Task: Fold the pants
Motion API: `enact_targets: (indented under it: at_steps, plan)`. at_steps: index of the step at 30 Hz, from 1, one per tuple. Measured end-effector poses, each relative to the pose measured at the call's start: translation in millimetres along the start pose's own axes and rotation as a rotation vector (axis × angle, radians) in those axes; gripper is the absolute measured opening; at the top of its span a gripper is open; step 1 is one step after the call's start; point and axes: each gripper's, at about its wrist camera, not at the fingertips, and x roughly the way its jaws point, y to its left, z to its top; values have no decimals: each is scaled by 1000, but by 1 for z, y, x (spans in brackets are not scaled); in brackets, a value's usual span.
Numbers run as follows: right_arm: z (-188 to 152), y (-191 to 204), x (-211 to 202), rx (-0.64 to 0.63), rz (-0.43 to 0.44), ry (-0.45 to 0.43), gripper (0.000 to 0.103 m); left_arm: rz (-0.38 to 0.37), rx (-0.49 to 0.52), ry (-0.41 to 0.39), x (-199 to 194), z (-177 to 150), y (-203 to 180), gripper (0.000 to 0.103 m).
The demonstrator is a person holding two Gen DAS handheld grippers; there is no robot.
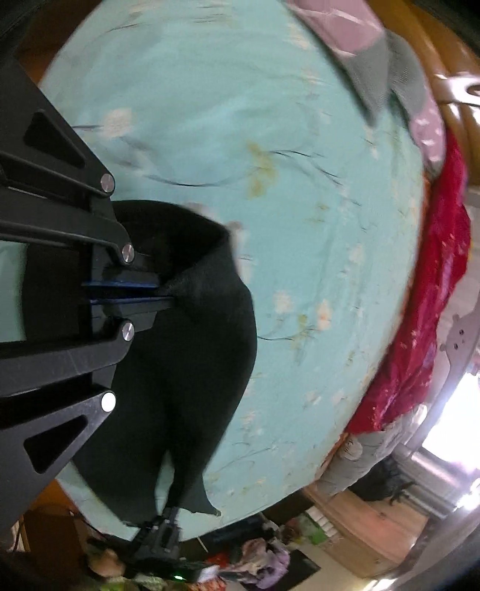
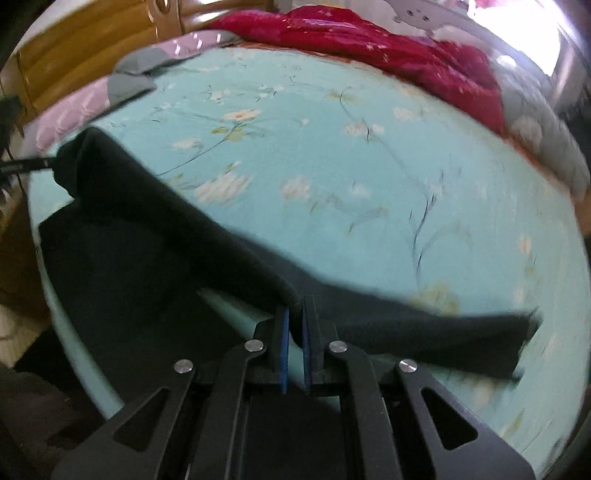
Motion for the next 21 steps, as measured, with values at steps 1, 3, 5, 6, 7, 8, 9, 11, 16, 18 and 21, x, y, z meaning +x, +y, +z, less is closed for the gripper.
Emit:
enact_targets:
  at_steps: [1,3,5,6,7,8,9,11,16,18,21]
  plan:
    - [-15,2,-4,15,12,-1,7,-3,-26,29,4,-13,6,4]
    - [-47,8,0,49,34,18,7,12,-65,97,19,-33,17,5]
    - [-68,14,11,65,34,51,9,10,-124,147,28,-47,30,6]
    - [-76,18,17,63,24,66,10,-11,-156,147,24,-50,36,8]
    - [-82,21,16,58,5,59,15,-16,-169,141,19,-52,38,10]
    - [-84,25,13,58,-16,47,18,-9,-174,134,9,-53,40,10]
    - [-85,26,8,65,-24,45,20,10,-164,121,-2,-55,42,10]
    - [-85,24,-7,99,-25,23,29,44,-155,94,-25,-58,46,13]
    - [-103,-12,-55,380,114,-121,67,-86,-240,4,-74,-75,46,63]
    - [-115,-30,-57,555,230,-164,68,-175,-272,-7,-71,-75,36,70]
    - [-129,-44,-33,762,359,-124,68,-280,-304,29,-49,-65,19,71]
